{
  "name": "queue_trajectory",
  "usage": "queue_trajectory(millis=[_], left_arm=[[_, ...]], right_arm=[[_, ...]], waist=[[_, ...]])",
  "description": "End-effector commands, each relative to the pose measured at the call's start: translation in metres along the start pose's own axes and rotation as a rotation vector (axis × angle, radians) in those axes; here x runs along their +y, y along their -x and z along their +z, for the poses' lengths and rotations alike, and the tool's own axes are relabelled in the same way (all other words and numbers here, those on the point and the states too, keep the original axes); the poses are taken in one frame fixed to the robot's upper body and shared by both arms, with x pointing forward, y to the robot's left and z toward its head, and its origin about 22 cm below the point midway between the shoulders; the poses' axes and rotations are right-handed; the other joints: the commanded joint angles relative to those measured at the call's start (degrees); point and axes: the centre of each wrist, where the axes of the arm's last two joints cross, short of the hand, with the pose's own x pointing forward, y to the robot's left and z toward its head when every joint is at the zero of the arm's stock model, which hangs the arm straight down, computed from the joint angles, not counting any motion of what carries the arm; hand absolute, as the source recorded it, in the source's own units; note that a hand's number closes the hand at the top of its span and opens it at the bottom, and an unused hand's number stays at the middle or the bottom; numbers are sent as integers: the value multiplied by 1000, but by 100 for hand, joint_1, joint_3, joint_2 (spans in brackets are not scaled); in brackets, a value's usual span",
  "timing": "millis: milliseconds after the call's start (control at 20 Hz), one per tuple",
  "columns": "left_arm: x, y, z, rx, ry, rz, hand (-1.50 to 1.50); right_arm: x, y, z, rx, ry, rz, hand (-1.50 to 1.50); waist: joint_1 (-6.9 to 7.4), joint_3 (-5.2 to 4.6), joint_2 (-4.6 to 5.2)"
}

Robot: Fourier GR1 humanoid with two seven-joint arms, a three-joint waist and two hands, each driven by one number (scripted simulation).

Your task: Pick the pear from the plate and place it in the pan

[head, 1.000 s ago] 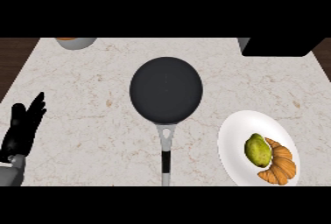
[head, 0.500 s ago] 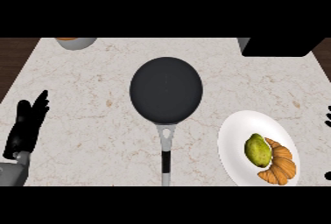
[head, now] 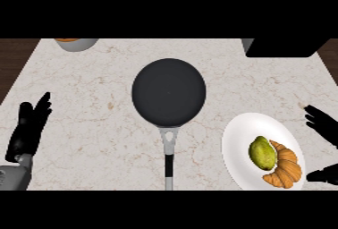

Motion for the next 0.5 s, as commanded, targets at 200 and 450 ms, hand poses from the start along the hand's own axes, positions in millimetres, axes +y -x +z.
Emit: queue_trajectory(millis=[200, 450], left_arm=[[9, 18, 0, -3, 9, -6, 0], [-6, 1, 6, 13, -8, 5, 0]], right_arm=[[15, 12, -21, 81, -4, 81, -150], [36, 17, -26, 81, -60, 114, -150]], waist=[[10, 2, 6], [7, 2, 2]])
